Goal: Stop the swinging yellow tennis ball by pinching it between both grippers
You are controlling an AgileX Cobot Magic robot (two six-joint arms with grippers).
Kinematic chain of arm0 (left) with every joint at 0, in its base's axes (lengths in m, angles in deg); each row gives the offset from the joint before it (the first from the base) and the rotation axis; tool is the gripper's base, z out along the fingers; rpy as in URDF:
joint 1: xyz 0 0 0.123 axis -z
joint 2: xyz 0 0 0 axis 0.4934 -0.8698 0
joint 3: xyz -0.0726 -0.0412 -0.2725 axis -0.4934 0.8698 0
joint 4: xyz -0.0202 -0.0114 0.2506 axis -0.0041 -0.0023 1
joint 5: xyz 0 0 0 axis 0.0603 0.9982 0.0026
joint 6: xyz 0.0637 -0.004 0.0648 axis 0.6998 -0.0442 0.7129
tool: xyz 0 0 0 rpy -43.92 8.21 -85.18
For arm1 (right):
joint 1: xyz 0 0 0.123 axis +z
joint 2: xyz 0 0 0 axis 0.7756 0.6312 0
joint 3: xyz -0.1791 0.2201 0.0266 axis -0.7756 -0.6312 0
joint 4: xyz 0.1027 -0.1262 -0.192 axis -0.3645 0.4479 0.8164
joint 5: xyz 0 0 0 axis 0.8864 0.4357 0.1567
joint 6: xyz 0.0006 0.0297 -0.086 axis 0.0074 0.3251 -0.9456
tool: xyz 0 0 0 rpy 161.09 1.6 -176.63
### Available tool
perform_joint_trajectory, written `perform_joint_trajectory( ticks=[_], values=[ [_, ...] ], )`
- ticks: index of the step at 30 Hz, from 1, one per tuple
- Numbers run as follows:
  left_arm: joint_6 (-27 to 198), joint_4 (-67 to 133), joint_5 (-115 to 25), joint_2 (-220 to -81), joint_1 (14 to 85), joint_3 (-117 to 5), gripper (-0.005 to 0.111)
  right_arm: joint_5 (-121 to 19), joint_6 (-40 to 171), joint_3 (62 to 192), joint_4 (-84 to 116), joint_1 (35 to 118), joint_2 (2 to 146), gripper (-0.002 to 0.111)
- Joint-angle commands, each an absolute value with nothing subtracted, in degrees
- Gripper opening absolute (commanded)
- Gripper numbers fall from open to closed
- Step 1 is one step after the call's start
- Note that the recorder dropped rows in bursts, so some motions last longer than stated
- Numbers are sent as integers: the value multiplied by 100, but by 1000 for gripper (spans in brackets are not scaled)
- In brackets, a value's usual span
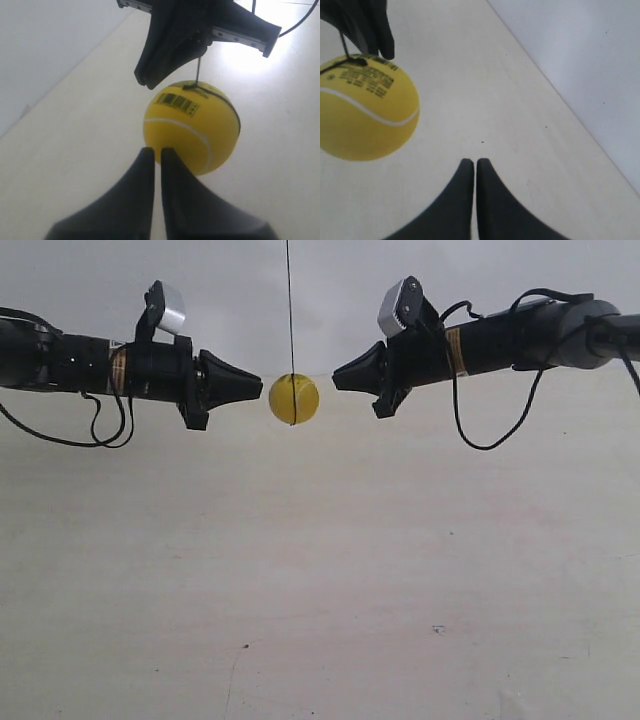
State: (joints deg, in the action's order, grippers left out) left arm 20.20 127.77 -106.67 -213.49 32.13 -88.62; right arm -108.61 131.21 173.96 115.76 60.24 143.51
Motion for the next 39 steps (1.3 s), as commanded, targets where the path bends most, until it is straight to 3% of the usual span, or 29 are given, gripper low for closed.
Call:
perform_joint_trajectory(
  ticks=[1,39],
  values=[
    [1933,12831,-10629,-21312,3212,-8878,5,-11046,13145,17425,11569,6001,14364,0],
    [2044,12746,-11407,-21526,3212,-8878,5,-11960,13073,17425,11569,6001,14364,0]
  ],
)
